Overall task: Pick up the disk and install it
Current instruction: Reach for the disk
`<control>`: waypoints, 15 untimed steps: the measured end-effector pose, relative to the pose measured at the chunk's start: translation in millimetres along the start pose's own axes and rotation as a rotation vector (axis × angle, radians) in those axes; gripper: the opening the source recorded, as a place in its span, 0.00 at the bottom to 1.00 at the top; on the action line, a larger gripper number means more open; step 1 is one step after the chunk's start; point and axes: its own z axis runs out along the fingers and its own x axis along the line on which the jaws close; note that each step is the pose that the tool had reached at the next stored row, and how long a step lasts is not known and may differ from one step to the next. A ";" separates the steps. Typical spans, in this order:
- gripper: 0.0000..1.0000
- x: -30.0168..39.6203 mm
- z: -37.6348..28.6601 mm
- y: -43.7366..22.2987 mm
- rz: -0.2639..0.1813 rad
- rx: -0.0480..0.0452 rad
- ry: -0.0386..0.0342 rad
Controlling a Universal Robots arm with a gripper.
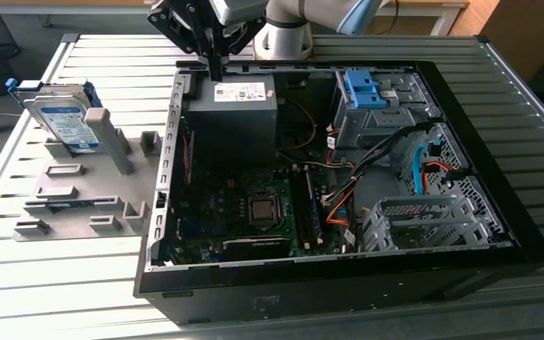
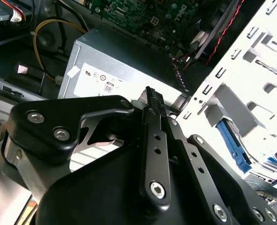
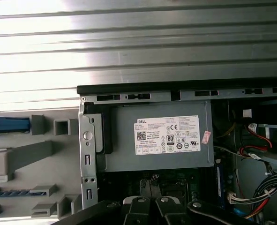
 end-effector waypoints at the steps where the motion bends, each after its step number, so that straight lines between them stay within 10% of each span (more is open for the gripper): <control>1: 0.11 0.3 0.0 0.0 0.000 0.0000 -0.0001; 15: 0.11 4.8 0.1 -0.4 0.000 0.0000 0.0000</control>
